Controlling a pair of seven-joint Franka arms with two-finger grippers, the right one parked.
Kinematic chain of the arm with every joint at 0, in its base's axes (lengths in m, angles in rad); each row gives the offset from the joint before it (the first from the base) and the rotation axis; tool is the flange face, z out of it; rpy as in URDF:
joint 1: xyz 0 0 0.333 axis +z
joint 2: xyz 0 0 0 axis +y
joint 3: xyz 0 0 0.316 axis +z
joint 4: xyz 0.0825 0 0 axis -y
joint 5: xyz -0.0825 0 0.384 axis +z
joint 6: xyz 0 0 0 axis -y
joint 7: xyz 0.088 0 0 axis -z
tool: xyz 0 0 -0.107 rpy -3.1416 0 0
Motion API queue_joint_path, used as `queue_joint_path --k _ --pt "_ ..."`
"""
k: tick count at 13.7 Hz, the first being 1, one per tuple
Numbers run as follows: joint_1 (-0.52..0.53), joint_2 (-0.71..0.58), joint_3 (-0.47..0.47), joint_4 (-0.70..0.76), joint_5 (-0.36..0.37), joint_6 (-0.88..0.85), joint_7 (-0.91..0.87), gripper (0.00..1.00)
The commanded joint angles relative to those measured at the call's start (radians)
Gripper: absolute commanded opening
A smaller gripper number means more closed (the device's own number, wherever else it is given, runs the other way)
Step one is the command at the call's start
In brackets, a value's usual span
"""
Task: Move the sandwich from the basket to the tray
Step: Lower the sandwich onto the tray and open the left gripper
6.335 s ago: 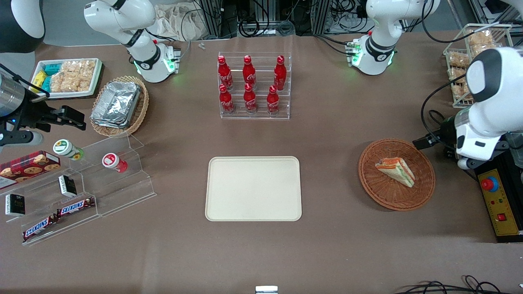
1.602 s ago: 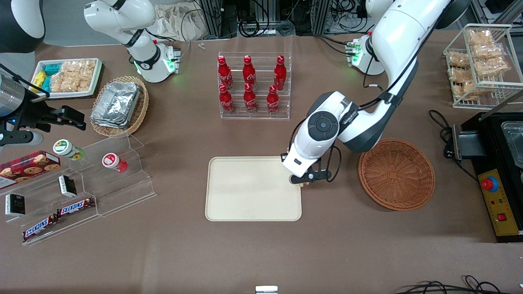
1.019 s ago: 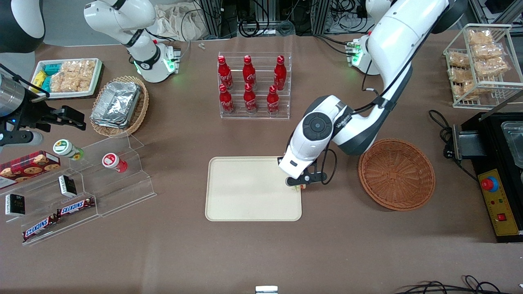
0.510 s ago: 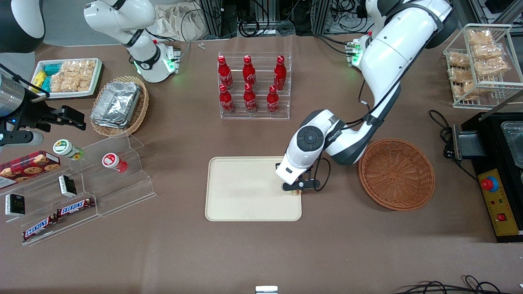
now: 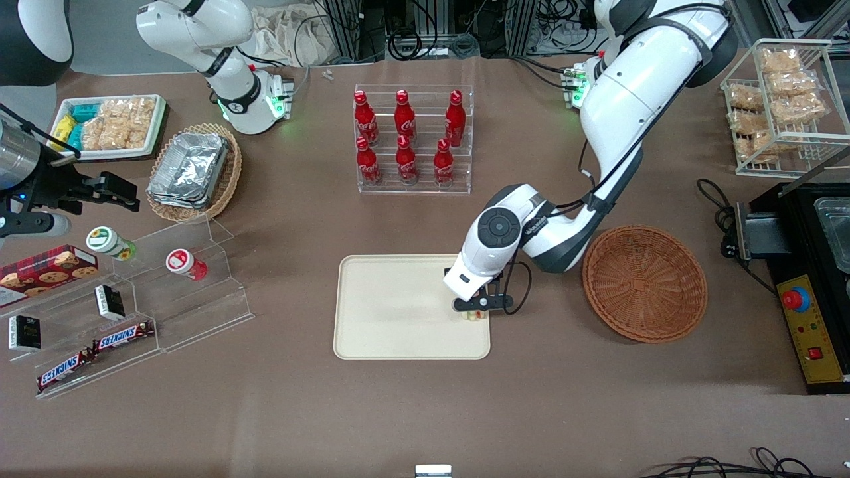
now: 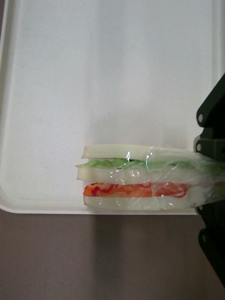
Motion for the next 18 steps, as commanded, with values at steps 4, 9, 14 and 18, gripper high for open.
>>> queue_joint_path --k 4,9,14,18 --pt "-0.009 0.041 0.001 0.027 0.067 0.040 0.000 0.01" --pt "-0.010 0.048 0.001 0.029 0.065 0.040 -0.013 0.47" --pt "-0.010 0.048 0.001 0.029 0.067 0.040 -0.016 0.65" --pt "-0.018 0.050 0.001 0.029 0.067 0.055 -0.047 1.00"
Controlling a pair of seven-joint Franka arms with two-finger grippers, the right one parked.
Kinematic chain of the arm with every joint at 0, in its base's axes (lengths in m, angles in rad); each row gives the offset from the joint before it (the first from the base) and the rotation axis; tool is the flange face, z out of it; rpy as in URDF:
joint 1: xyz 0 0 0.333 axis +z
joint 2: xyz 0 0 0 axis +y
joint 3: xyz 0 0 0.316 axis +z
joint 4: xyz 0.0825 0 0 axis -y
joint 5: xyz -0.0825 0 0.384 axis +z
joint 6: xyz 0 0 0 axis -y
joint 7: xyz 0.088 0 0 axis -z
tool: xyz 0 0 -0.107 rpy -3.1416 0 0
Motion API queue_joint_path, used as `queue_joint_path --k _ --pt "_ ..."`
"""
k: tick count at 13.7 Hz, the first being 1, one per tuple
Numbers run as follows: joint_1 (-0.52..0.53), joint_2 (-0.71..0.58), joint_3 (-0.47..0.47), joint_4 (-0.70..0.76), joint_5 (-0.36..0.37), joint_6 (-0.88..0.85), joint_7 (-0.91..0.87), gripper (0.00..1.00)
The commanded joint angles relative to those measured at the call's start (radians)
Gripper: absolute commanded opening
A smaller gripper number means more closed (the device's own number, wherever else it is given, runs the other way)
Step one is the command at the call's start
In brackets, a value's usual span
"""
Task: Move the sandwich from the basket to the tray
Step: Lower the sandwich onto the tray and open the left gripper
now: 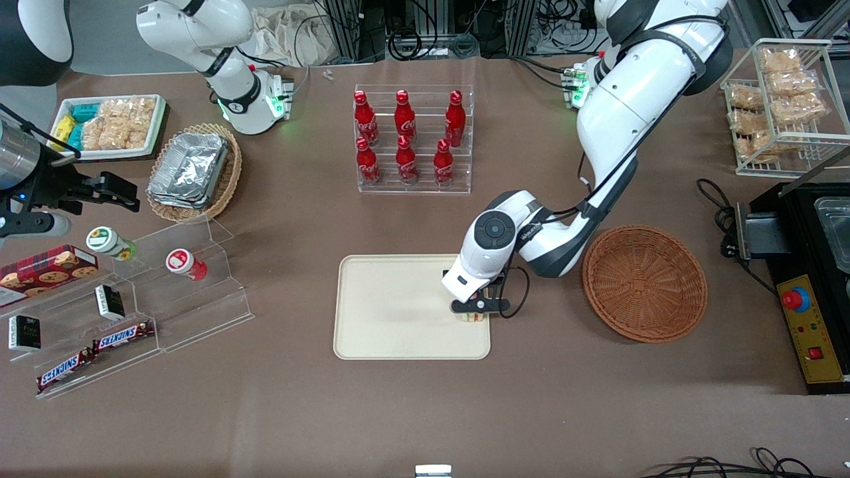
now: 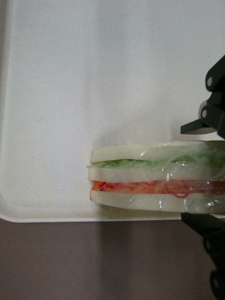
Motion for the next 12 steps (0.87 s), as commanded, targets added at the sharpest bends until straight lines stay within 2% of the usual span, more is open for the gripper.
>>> queue_joint_path --k 1,12 --pt "-0.017 0.018 0.001 0.028 0.022 0.011 -0.032 1.00" --pt "-0.003 -0.023 0.001 0.026 0.005 0.008 -0.036 1.00"
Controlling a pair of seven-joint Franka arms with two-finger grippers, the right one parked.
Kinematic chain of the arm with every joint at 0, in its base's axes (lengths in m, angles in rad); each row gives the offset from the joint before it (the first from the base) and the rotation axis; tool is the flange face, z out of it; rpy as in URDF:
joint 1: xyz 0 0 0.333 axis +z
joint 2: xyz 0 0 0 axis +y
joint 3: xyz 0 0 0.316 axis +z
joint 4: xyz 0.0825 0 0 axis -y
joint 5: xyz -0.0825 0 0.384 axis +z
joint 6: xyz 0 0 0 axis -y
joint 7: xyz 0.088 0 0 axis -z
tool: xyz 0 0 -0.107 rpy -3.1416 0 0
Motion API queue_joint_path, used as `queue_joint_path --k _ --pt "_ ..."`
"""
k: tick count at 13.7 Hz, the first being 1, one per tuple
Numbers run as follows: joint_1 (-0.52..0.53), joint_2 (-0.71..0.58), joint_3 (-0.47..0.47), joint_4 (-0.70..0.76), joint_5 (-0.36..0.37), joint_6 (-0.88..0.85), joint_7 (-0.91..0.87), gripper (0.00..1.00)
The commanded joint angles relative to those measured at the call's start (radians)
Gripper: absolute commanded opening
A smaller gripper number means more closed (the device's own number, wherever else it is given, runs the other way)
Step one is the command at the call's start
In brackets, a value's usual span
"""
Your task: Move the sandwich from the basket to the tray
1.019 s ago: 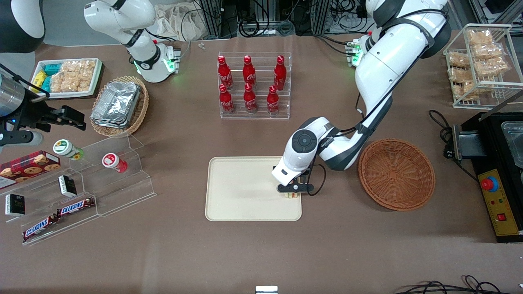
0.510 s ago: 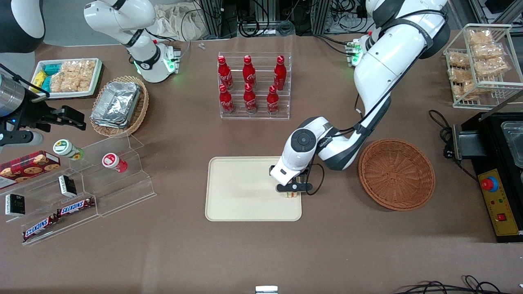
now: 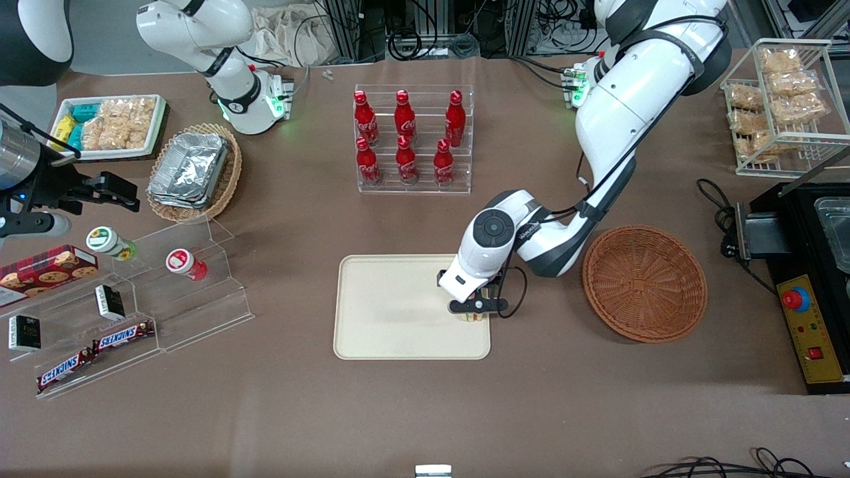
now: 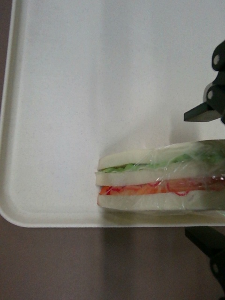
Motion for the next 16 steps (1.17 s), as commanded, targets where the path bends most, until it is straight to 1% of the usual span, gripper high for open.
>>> queue_joint_path --k 1,6,12,14,15,16 --pt "0.000 -0.036 0.001 0.007 0.004 -0.012 -0.039 1.00" --pt "0.003 -0.132 0.001 0.003 0.001 -0.090 -0.097 1.00" --pt "0.085 -0.258 -0.001 0.010 -0.095 -0.156 -0.102 1.00" --pt "0.123 -0.299 -0.004 0.009 -0.108 -0.202 -0.095 1.00" --pt "0.134 -0.324 -0.004 0.012 -0.124 -0.234 -0.091 1.00" --pt "0.143 -0.353 -0.004 0.012 -0.156 -0.245 -0.089 1.00"
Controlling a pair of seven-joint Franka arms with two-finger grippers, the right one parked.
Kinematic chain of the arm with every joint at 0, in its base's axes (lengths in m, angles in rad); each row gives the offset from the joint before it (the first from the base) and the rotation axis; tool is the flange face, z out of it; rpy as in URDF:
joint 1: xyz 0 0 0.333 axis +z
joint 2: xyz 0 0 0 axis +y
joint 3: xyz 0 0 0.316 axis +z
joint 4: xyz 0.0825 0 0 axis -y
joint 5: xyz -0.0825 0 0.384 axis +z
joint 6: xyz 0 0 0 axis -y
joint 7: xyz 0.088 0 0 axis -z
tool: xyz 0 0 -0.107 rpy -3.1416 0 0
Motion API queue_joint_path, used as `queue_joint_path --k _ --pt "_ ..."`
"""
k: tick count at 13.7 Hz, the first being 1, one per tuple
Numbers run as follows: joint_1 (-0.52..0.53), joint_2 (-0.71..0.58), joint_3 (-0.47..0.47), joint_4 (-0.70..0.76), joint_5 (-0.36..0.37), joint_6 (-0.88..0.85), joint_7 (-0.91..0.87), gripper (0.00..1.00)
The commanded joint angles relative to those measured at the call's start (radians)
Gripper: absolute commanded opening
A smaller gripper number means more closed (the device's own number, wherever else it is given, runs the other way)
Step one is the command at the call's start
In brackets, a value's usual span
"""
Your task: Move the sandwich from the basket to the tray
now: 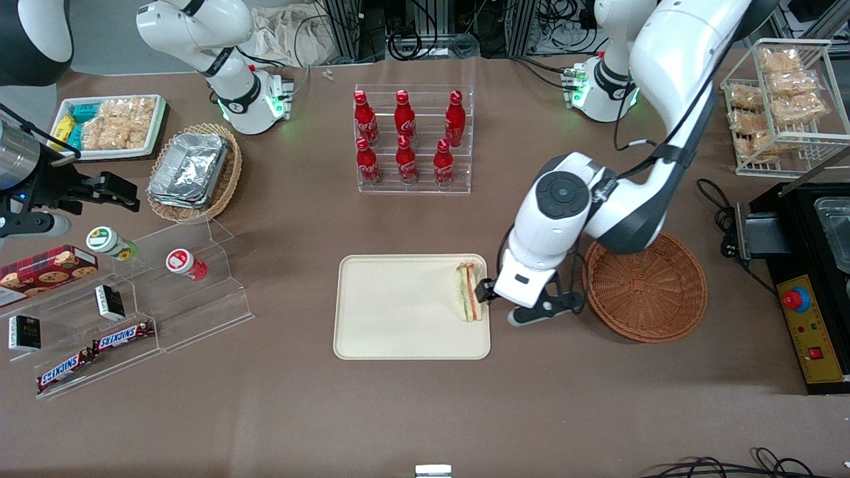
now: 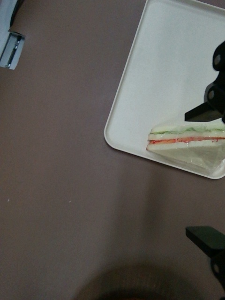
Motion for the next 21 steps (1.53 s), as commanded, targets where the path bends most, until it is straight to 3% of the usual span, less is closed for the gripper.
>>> queue_joint_path --k 1,6,10,13,17,21 --pt "0.038 -0.090 -0.005 -0.013 -0.066 -0.057 0.002 1.00" --pt "0.075 -0.138 -0.005 -0.010 -0.082 -0.134 0.004 1.00" --pt "0.077 -0.195 0.004 -0.007 -0.175 -0.244 0.137 1.00" --pt "0.051 -0.259 0.128 -0.007 -0.284 -0.309 0.275 1.00" --pt "0.046 -0.321 0.225 -0.007 -0.332 -0.454 0.458 1.00" --pt "0.000 -0.393 0.402 -0.010 -0.384 -0.569 0.640 1.00"
